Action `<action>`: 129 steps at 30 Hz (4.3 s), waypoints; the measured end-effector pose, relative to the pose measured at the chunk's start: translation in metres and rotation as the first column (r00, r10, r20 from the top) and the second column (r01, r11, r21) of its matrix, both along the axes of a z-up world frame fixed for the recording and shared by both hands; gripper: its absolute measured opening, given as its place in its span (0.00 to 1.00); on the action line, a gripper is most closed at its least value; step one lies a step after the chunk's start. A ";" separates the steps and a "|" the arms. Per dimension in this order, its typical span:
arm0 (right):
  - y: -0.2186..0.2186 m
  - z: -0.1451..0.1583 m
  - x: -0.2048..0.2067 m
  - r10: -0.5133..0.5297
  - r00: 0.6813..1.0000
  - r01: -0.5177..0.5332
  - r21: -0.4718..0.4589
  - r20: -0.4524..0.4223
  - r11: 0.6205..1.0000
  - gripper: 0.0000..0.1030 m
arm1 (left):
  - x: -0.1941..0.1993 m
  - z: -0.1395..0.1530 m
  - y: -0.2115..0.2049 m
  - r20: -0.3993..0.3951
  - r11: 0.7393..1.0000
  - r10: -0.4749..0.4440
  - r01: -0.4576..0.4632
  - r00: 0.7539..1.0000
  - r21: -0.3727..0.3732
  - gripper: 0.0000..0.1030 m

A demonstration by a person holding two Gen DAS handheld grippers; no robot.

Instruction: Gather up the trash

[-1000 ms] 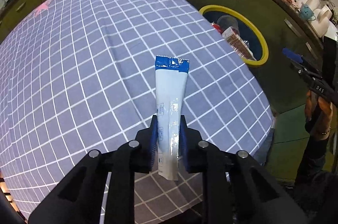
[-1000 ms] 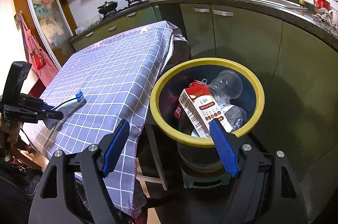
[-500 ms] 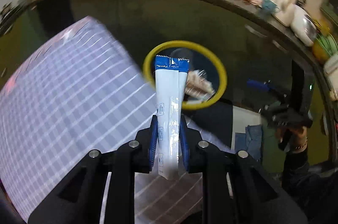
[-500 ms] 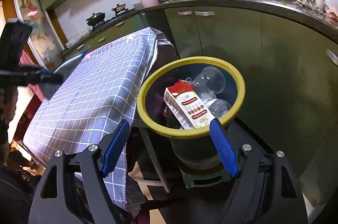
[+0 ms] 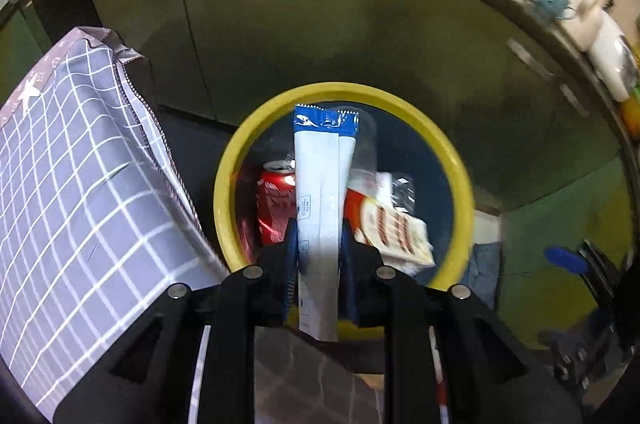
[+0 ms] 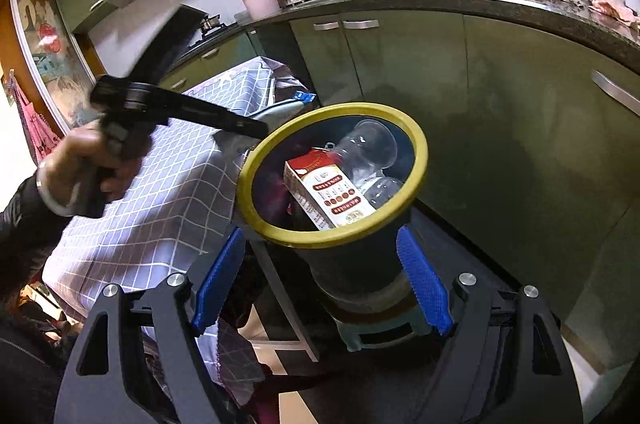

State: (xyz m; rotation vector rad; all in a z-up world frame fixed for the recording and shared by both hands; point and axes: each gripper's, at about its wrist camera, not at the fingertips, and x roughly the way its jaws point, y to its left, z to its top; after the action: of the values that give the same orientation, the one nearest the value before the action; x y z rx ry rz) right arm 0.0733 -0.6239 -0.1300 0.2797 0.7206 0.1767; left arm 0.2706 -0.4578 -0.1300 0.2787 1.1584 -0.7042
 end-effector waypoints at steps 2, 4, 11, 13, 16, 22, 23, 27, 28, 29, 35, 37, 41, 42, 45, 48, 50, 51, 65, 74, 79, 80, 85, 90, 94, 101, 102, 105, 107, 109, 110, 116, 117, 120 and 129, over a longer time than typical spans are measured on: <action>-0.002 -0.001 -0.001 -0.008 1.000 0.008 0.003 -0.001 1.000 0.79 | 0.008 -0.007 -0.005 0.003 1.000 0.011 -0.011 1.000 0.014 0.23; -0.004 -0.001 0.000 -0.013 1.000 0.013 0.007 -0.001 1.000 0.79 | 0.017 -0.014 -0.008 -0.004 0.999 0.027 -0.027 1.000 0.028 0.32; 0.000 0.004 -0.003 -0.010 1.000 0.009 0.015 0.014 1.000 0.79 | 0.005 -0.008 0.006 -0.040 1.000 0.031 -0.031 0.999 -0.001 0.47; 0.003 0.007 -0.006 -0.004 1.000 0.004 0.012 0.020 1.000 0.79 | -0.008 0.007 0.022 -0.023 0.998 0.038 -0.039 0.999 -0.039 0.61; 0.009 0.012 -0.008 0.003 1.000 -0.003 0.003 0.028 1.000 0.79 | -0.035 0.035 0.053 0.044 0.995 0.057 -0.053 0.997 -0.087 0.76; 0.035 0.026 -0.015 0.034 0.998 -0.032 -0.031 0.058 0.999 0.81 | -0.091 0.079 0.138 0.201 0.979 0.170 -0.142 0.965 -0.147 0.89; 0.039 0.028 -0.015 0.037 0.997 -0.035 -0.039 0.062 0.999 0.82 | -0.100 0.084 0.154 0.223 0.974 0.198 -0.165 0.955 -0.158 0.90; 0.062 0.037 -0.019 0.057 0.995 -0.052 -0.065 0.077 0.997 0.84 | -0.127 0.094 0.228 0.254 0.929 0.355 -0.308 0.900 -0.204 0.93; 0.068 0.039 -0.020 0.058 0.995 -0.052 -0.077 0.079 0.996 0.84 | -0.129 0.095 0.241 0.246 0.916 0.385 -0.336 0.890 -0.218 0.93; 0.075 0.042 -0.021 0.060 0.995 -0.052 -0.093 0.083 0.994 0.86 | -0.134 0.096 0.259 0.239 0.898 0.425 -0.374 0.873 -0.232 0.93; 0.109 0.065 -0.023 0.055 0.988 -0.032 -0.154 0.145 0.988 0.96 | -0.178 0.108 0.342 0.331 0.799 0.601 -0.544 0.727 -0.255 0.94; 0.117 0.074 -0.024 0.049 0.985 -0.023 -0.155 0.166 0.988 0.96 | -0.192 0.111 0.360 0.374 0.785 0.617 -0.572 0.692 -0.236 0.94; 0.137 0.097 -0.034 0.021 0.973 0.024 -0.193 0.228 0.981 0.96 | -0.217 0.119 0.392 0.425 0.759 0.644 -0.602 0.636 -0.248 0.94; 0.141 0.103 -0.038 0.021 0.970 0.028 -0.195 0.242 0.980 0.96 | -0.221 0.121 0.396 0.436 0.754 0.648 -0.609 0.625 -0.248 0.94; 0.151 0.115 -0.049 0.023 0.965 0.029 -0.196 0.261 0.980 0.96 | -0.235 0.128 0.410 0.459 0.740 0.663 -0.612 0.592 -0.278 0.94; 0.164 0.125 -0.061 0.018 0.964 0.041 -0.218 0.265 0.975 0.96 | -0.248 0.136 0.422 0.463 0.736 0.671 -0.599 0.580 -0.316 0.94; 0.170 0.131 -0.072 0.024 0.964 0.038 -0.226 0.264 0.973 0.96 | -0.254 0.139 0.424 0.470 0.737 0.670 -0.593 0.575 -0.325 0.94; 0.172 0.133 -0.077 0.024 0.964 0.039 -0.230 0.264 0.972 0.96 | -0.259 0.141 0.425 0.480 0.738 0.667 -0.592 0.570 -0.323 0.94; 0.167 0.141 -0.110 0.021 0.954 0.045 -0.214 0.298 0.976 0.96 | -0.310 0.155 0.438 0.558 0.713 0.675 -0.621 0.483 -0.326 0.94; 0.157 0.140 -0.111 0.015 0.952 0.049 -0.198 0.307 0.979 0.96 | -0.318 0.161 0.427 0.573 0.731 0.659 -0.596 0.488 -0.332 0.94; 0.156 0.140 -0.110 0.016 0.952 0.047 -0.197 0.307 0.979 0.96 | -0.319 0.162 0.423 0.577 0.739 0.650 -0.590 0.496 -0.326 0.94; 0.156 0.140 -0.110 0.017 0.952 0.046 -0.197 0.307 0.979 0.96 | -0.319 0.162 0.423 0.577 0.740 0.648 -0.589 0.497 -0.325 0.94; 0.156 0.140 -0.110 0.019 0.951 0.044 -0.196 0.308 0.980 0.96 | -0.318 0.162 0.421 0.577 0.745 0.644 -0.585 0.502 -0.322 0.94; 0.156 0.140 -0.110 0.019 0.951 0.044 -0.197 0.308 0.979 0.96 | -0.317 0.162 0.422 0.574 0.747 0.642 -0.583 0.508 -0.320 0.94; 0.157 0.140 -0.109 0.020 0.951 0.044 -0.197 0.308 0.979 0.96 | -0.317 0.162 0.422 0.570 0.750 0.641 -0.580 0.515 -0.319 0.94; 0.157 0.140 -0.110 0.019 0.951 0.044 -0.196 0.308 0.980 0.96 | -0.316 0.163 0.419 0.567 0.755 0.636 -0.574 0.524 -0.316 0.94; 0.157 0.141 -0.110 0.019 0.951 0.045 -0.196 0.308 0.980 0.96 | -0.316 0.163 0.419 0.568 0.756 0.635 -0.573 0.524 -0.316 0.94; 0.157 0.140 -0.110 0.018 0.951 0.044 -0.196 0.308 0.980 0.96 | -0.316 0.163 0.418 0.568 0.757 0.633 -0.572 0.526 -0.316 0.94; 0.158 0.140 -0.109 0.018 0.951 0.045 -0.195 0.308 0.980 0.96 | -0.316 0.163 0.417 0.568 0.757 0.633 -0.572 0.526 -0.315 0.94; 0.158 0.140 -0.109 0.018 0.951 0.044 -0.195 0.308 0.980 0.96 | -0.316 0.162 0.417 0.566 0.758 0.632 -0.572 0.529 -0.313 0.94; 0.158 0.140 -0.109 0.018 0.951 0.044 -0.195 0.308 0.980 0.96 | -0.316 0.162 0.417 0.566 0.759 0.631 -0.571 0.530 -0.312 0.94; 0.159 0.141 -0.109 0.021 0.951 0.041 -0.195 0.307 0.980 0.96 | -0.315 0.163 0.415 0.566 0.762 0.628 -0.569 0.533 -0.310 0.94; 0.159 0.141 -0.109 0.021 0.951 0.041 -0.195 0.307 0.980 0.96 | -0.315 0.163 0.414 0.567 0.762 0.628 -0.569 0.533 -0.308 0.94; 0.160 0.141 -0.108 0.022 0.952 0.040 -0.194 0.307 0.980 0.96 | -0.314 0.162 0.413 0.567 0.764 0.626 -0.568 0.535 -0.307 0.94; 0.162 0.141 -0.108 0.024 0.952 0.038 -0.195 0.305 0.980 0.96 | -0.315 0.161 0.412 0.568 0.771 0.618 -0.560 0.544 -0.303 0.94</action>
State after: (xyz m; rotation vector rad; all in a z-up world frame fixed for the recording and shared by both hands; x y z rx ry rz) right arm -0.0347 -0.4619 0.0110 0.0600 0.4238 0.1361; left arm -0.0445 -0.0462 0.0314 0.0218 0.4767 -0.0115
